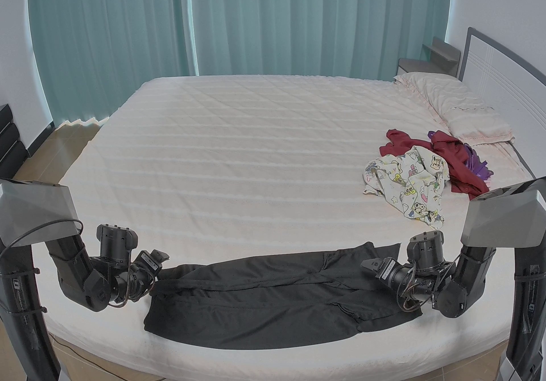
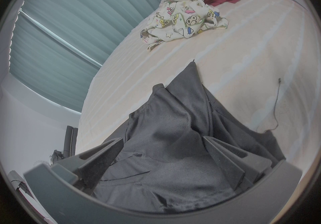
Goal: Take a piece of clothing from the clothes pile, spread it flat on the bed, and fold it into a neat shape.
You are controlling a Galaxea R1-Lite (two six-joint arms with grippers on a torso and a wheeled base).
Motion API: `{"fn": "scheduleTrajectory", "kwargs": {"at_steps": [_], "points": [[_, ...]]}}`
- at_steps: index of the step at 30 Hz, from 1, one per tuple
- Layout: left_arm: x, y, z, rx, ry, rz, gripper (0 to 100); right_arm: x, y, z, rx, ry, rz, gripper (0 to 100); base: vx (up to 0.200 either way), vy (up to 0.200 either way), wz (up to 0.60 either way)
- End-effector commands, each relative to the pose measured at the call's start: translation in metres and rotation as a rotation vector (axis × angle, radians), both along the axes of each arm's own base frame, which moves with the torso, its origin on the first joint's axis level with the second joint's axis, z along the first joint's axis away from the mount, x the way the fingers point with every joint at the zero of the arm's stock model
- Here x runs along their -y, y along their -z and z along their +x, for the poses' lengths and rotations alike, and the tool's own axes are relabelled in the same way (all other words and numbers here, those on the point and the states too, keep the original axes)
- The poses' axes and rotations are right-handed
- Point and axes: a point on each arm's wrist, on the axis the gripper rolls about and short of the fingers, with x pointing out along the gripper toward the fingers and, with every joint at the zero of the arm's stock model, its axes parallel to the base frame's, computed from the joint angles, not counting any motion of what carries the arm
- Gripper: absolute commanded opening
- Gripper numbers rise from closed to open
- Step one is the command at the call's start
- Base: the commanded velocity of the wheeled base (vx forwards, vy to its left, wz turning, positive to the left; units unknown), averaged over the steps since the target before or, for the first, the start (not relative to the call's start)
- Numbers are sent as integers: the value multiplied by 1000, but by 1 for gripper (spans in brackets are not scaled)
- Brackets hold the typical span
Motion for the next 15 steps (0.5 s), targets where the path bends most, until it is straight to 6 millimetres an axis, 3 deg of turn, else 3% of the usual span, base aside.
{"fn": "scheduleTrajectory", "kwargs": {"at_steps": [1,9,10,15], "points": [[1,2,0,-5,4,-1,100,-4,12,3,-25,-3,-10,100,0,0,0],[-1,5,1,-14,-3,0,100,-12,15,16,-11,24,-39,100,0,0,0],[-1,5,0,-16,-2,1,100,-12,16,16,-13,25,-41,0,0,0,0],[-1,6,0,-17,-4,1,100,-9,17,6,-50,23,-58,0,0,0,0]]}}
